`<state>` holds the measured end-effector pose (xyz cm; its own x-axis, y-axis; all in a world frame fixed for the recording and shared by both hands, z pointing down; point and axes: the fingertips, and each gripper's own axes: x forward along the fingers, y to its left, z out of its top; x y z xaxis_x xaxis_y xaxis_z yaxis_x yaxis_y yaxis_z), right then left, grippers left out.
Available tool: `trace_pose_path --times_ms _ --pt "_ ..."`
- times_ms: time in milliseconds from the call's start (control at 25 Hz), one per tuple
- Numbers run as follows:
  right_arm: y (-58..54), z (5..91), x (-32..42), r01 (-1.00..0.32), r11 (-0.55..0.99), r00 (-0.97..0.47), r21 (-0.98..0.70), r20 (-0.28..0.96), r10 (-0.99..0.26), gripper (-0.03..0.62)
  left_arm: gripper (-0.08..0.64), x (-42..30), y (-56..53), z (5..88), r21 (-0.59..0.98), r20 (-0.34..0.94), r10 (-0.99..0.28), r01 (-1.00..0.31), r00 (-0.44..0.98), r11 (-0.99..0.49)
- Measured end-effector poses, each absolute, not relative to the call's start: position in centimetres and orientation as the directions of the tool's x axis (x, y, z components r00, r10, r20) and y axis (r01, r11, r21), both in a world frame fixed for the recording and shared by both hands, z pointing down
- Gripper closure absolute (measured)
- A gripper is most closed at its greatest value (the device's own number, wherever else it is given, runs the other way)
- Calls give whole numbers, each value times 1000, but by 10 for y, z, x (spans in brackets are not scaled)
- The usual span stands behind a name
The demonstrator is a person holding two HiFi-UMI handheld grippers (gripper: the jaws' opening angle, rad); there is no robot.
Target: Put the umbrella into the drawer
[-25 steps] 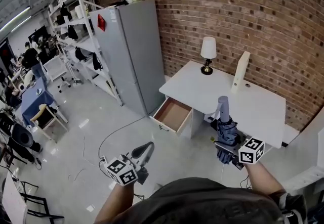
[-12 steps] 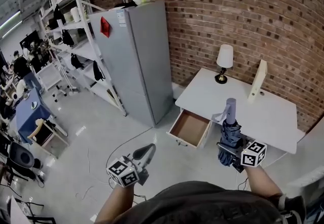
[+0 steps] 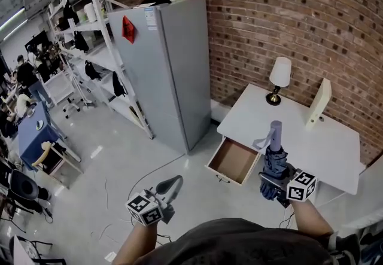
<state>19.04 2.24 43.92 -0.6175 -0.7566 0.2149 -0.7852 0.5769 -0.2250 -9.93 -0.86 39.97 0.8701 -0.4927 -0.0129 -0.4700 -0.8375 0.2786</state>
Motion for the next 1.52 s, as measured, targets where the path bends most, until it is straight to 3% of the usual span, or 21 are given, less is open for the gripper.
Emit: trace_pose_path --times_ms 440,720,1120,1520 --pt "-112 480 230 -664 696 -748 -274 224 -625 331 560 -41 -104 419 273 90 -598 -597 796 -754" --pt "-174 506 214 -586 747 -810 -314 242 -534 331 560 -35 -148 429 293 118 -646 -648 755 -704" --pt "-190 525 153 -704 640 -710 -308 318 -628 331 560 -94 -205 432 184 91 -556 -562 826 -806" --pt "-188 529 138 -731 627 -678 -269 384 -626 333 560 -120 -220 426 247 24 -580 -567 814 -786"
